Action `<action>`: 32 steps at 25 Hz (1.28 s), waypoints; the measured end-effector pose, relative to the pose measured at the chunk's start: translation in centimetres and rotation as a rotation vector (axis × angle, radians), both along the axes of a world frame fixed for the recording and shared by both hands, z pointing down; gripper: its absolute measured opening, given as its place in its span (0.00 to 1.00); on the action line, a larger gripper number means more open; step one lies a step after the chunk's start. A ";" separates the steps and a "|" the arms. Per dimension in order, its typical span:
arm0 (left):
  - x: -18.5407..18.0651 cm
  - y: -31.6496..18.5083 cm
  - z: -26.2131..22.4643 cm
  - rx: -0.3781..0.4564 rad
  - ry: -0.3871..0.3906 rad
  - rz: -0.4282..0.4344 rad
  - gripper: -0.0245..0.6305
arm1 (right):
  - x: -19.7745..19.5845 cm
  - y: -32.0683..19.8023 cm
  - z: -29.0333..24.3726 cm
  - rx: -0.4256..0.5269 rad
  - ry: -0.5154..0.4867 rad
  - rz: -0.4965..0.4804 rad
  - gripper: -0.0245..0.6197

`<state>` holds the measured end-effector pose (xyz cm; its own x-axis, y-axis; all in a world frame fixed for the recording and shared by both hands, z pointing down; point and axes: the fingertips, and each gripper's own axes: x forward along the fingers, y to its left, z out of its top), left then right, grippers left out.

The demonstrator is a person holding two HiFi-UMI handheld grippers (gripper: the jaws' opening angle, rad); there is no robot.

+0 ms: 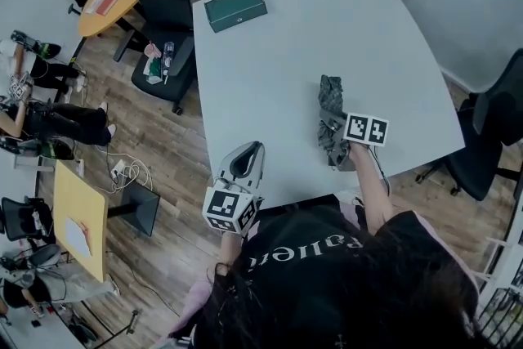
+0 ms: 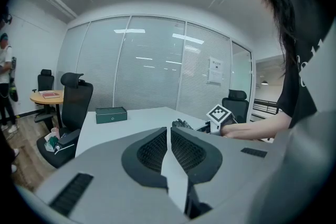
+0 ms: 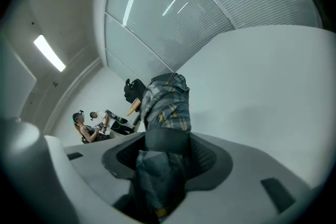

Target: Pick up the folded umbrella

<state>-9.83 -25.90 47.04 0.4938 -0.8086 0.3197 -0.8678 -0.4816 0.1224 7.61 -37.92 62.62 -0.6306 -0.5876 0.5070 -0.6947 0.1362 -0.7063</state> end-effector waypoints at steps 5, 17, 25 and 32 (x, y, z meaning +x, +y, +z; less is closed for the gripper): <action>-0.6 0.1 -0.2 0.002 0.011 0.021 0.08 | -1.9 1.8 -4.7 0.073 -0.074 -0.042 0.40; -3.9 5.8 -0.9 0.023 0.037 0.099 0.08 | -5.8 11.8 -10.3 0.163 -0.108 -0.046 0.40; -6.3 9.6 -0.7 0.025 0.051 0.197 0.08 | -9.4 17.9 -10.8 0.165 -0.107 0.009 0.40; -8.0 12.0 -0.1 0.004 0.062 0.281 0.08 | -11.9 22.1 -11.2 0.157 -0.103 0.048 0.40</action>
<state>-17.79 -13.93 46.96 0.7174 -0.6381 0.2796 -0.6909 -0.7030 0.1685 -4.28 -15.87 51.39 -0.6438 -0.6850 0.3409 -0.6279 0.2184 -0.7470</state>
